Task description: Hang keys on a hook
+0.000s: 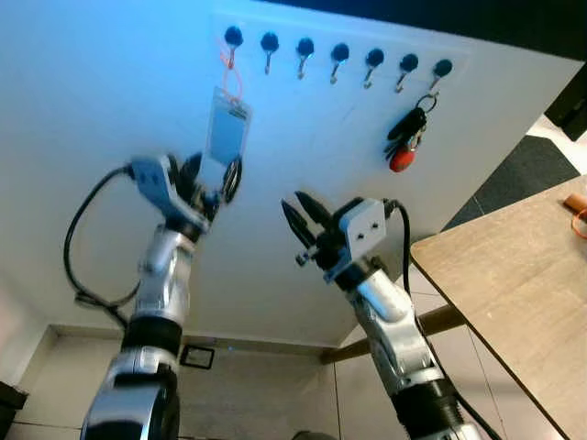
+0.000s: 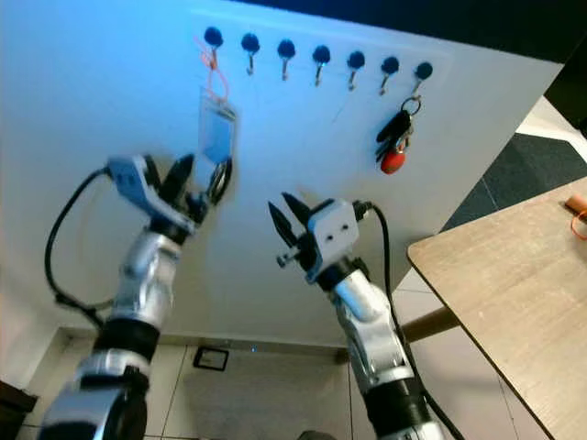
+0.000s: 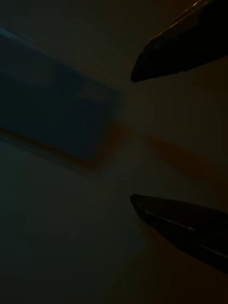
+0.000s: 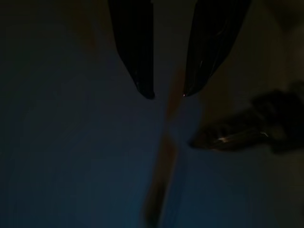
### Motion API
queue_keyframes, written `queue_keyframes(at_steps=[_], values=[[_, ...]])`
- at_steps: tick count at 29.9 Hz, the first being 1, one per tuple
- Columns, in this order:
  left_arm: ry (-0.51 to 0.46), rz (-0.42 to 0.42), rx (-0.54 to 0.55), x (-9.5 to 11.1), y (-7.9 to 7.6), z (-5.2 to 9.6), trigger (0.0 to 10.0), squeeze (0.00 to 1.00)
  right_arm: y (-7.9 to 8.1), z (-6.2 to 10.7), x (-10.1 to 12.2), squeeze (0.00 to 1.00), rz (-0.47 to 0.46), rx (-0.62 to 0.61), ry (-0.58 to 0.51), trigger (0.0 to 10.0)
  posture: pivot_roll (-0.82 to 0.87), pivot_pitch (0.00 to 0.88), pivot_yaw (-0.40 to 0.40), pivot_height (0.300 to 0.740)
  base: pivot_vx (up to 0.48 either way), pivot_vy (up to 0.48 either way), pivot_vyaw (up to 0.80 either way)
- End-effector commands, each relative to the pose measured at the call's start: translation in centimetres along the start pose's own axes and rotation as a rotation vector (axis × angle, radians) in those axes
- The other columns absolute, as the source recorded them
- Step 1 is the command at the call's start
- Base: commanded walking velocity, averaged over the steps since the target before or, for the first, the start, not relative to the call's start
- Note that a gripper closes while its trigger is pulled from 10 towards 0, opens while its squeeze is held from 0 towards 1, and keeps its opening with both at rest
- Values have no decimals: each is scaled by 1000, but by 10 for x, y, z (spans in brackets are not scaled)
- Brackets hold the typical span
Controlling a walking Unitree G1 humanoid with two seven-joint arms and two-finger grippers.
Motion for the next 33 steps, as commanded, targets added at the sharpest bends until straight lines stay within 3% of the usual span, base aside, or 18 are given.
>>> queue_keyframes(at_steps=[1, 3, 6, 8, 9, 10, 12, 13, 15, 18, 20, 22, 24, 26, 28, 33], values=[[-5, -34, 8, -4, -6, 1, 10000, 0, -2, 8, -14, 0, -3, -8, 51, 10000, 75, 26, -120, 740, 0, 0, 0], [12, -82, 59, -9, 3, 8, 10000, 0, 0, 13, -23, 0, -15, -12, 85, 10000, 75, 26, -120, 740, 0, 0, 0], [150, -236, 338, -35, 54, 47, 10000, 0, 2, 41, -74, 0, -35, -54, 305, 10000, 88, 26, -124, 740, 0, 0, 0], [150, -236, 338, -35, 54, 47, 10000, 0, 2, 41, -74, 0, -35, -54, 305, 10000, 88, 26, -124, 740, 0, 0, 0], [295, -310, 470, -56, 78, 76, 10000, 0, 7, 66, -113, 0, -82, -65, 500, 10000, 92, 24, -123, 740, 0, 0, 0], [295, -310, 470, -56, 78, 76, 10000, 0, 7, 66, -113, 0, -82, -65, 500, 10000, 92, 24, -123, 740, 0, 0, 0], [418, -333, 548, -75, 92, 102, 10000, 0, 12, 91, -140, 0, -137, -80, 647, 10000, 97, 21, -121, 740, 0, 0, 0], [418, -333, 548, -75, 92, 102, 10000, 0, 12, 91, -140, 0, -137, -80, 647, 10000, 97, 21, -121, 740, 0, 0, 0], [534, -309, 630, -95, 100, 129, 10000, 0, 21, 118, -164, 0, -171, -83, 799, 10000, 96, 18, -117, 740, 0, 0, 0], [581, -296, 663, -103, 103, 142, 10000, 0, 24, 130, -173, 0, -172, -80, 866, 10000, 94, 17, -113, 740, 0, 0, 0], [668, -275, 708, -121, 101, 165, 10000, 0, 27, 152, -184, 0, -164, -94, 965, 10000, 94, 13, -115, 740, 0, 0, 0], [697, -266, 718, -127, 99, 173, 10000, 0, 26, 157, -186, 0, -166, -111, 978, 10000, 94, 13, -115, 740, 0, 0, 0], [733, -206, 739, -139, 94, 185, 10000, 0, 23, 161, -188, 0, -244, -176, 979, 10000, 91, 8, -119, 740, 0, 0, 0], [733, -206, 739, -139, 94, 185, 10000, 0, 23, 161, -188, 0, -244, -176, 979, 10000, 91, 8, -119, 740, 0, 0, 0], [761, -155, 715, -148, 87, 189, 10000, 0, 25, 163, -190, 0, -277, -185, 984, 10000, 88, 0, -124, 740, 0, 0, 0], [791, -135, 659, -155, 79, 191, 10000, 0, 34, 175, -195, 0, -233, -123, 1061, 10000, 85, 0, -118, 740, 0, 0, 0]])
Point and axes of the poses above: a point about 5 cm out from each wrist's last joint towards the gripper, its own z axis pointing back from the gripper into the wrist, its own x axis along the axis of the wrist's last joint, y = z × x, the point moved 4 cm from there along -z, pointing out of the wrist towards the gripper, and after that the axes turned 14 degrees about z, right-handed, at the moved point
